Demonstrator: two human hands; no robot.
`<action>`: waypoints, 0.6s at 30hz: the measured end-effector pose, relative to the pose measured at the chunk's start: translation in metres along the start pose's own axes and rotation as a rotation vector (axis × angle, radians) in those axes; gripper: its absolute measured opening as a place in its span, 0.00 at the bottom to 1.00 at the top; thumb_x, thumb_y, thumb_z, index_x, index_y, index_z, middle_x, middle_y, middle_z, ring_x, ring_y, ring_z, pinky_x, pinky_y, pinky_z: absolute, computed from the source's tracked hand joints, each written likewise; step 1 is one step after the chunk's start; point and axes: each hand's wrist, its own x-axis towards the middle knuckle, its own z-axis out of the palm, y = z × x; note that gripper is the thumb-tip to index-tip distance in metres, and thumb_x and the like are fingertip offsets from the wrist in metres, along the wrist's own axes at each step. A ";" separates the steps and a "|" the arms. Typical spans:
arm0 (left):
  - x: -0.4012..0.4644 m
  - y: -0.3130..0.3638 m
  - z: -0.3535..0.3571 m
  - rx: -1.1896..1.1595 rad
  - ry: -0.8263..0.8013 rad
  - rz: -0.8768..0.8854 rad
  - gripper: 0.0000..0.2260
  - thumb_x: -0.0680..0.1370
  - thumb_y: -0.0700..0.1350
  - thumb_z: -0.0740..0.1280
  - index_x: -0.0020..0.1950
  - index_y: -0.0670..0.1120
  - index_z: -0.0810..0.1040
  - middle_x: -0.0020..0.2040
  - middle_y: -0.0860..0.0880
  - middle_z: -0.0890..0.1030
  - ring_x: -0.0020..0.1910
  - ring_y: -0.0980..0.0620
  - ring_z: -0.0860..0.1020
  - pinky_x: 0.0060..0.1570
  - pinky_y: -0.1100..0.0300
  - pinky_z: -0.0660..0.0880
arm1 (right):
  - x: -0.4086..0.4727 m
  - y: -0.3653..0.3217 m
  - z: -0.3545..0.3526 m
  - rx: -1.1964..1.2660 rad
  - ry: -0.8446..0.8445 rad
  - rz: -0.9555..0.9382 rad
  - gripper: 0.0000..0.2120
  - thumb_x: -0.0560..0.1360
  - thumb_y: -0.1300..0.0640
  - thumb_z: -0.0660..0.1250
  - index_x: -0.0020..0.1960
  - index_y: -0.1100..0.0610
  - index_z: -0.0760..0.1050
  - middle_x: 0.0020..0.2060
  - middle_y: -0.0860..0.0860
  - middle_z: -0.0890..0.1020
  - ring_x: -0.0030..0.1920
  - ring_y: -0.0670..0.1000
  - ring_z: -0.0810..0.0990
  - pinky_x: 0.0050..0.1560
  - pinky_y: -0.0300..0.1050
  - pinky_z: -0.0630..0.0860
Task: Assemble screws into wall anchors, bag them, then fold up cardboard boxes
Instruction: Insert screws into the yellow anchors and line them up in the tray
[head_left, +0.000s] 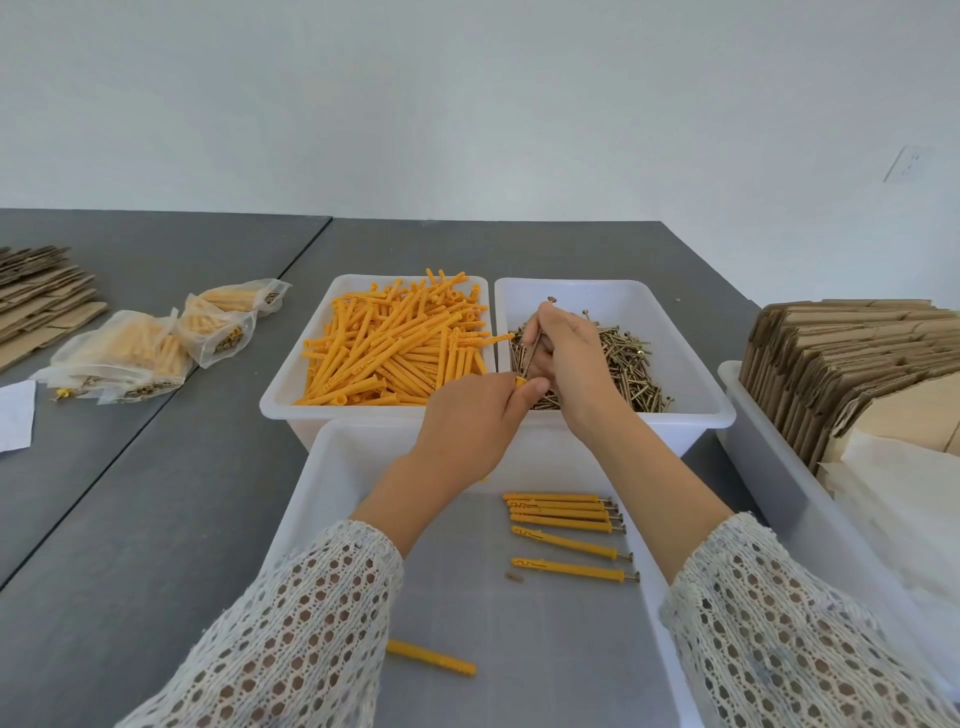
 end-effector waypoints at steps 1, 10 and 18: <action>0.000 0.000 0.000 -0.021 0.009 0.002 0.24 0.81 0.62 0.49 0.32 0.49 0.63 0.28 0.52 0.66 0.28 0.53 0.64 0.29 0.55 0.58 | -0.001 0.000 0.001 -0.038 -0.020 -0.009 0.21 0.84 0.58 0.54 0.33 0.60 0.71 0.21 0.48 0.62 0.22 0.46 0.58 0.25 0.37 0.59; 0.004 -0.002 0.001 -0.184 0.027 -0.074 0.24 0.85 0.54 0.51 0.35 0.43 0.73 0.30 0.46 0.73 0.32 0.45 0.73 0.31 0.51 0.63 | -0.005 0.004 0.009 -0.193 -0.088 -0.056 0.20 0.82 0.59 0.58 0.33 0.63 0.75 0.19 0.46 0.67 0.20 0.45 0.65 0.23 0.34 0.62; 0.006 0.001 -0.005 -0.333 0.090 -0.144 0.21 0.85 0.47 0.53 0.32 0.46 0.64 0.27 0.48 0.67 0.27 0.51 0.63 0.29 0.56 0.56 | -0.007 0.008 0.011 -0.387 -0.168 -0.127 0.18 0.81 0.59 0.60 0.35 0.63 0.78 0.25 0.52 0.72 0.24 0.43 0.67 0.31 0.39 0.66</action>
